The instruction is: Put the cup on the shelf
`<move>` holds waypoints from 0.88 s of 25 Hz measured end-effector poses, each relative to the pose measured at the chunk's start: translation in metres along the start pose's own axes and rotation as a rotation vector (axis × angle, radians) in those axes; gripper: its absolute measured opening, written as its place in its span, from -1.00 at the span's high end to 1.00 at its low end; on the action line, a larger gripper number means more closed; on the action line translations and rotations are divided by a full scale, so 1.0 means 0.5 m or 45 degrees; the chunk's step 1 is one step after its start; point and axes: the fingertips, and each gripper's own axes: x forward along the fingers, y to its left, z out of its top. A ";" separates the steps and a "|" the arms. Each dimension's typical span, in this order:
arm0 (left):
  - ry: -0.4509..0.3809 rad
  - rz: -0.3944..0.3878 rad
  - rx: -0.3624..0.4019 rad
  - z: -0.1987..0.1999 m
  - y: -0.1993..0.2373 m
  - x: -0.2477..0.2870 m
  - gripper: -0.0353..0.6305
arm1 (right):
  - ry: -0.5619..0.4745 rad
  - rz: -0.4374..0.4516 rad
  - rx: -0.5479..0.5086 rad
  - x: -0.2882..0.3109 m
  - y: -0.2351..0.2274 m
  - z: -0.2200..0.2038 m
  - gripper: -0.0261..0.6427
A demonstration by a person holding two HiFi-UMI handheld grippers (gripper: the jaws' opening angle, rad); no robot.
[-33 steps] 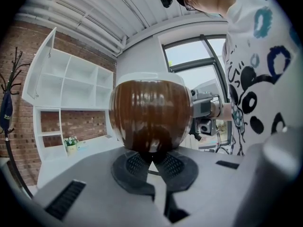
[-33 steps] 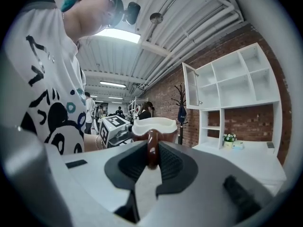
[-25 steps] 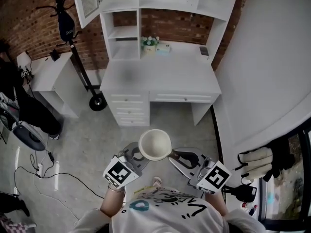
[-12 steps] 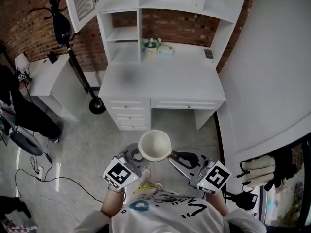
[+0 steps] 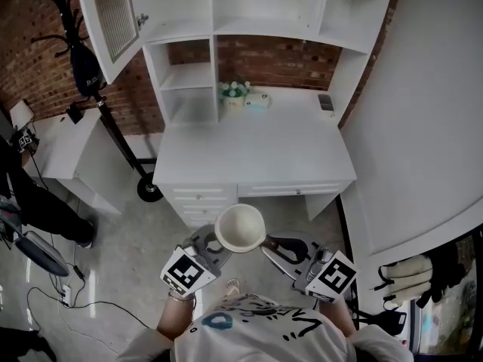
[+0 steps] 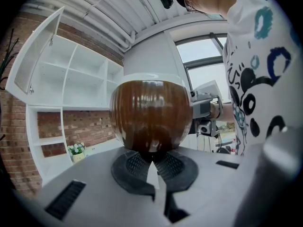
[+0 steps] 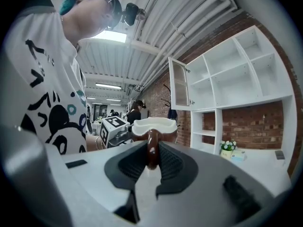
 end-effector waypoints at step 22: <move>0.018 -0.050 -0.042 -0.062 0.212 0.052 0.85 | 0.029 -0.048 0.070 0.159 -0.161 -0.030 0.74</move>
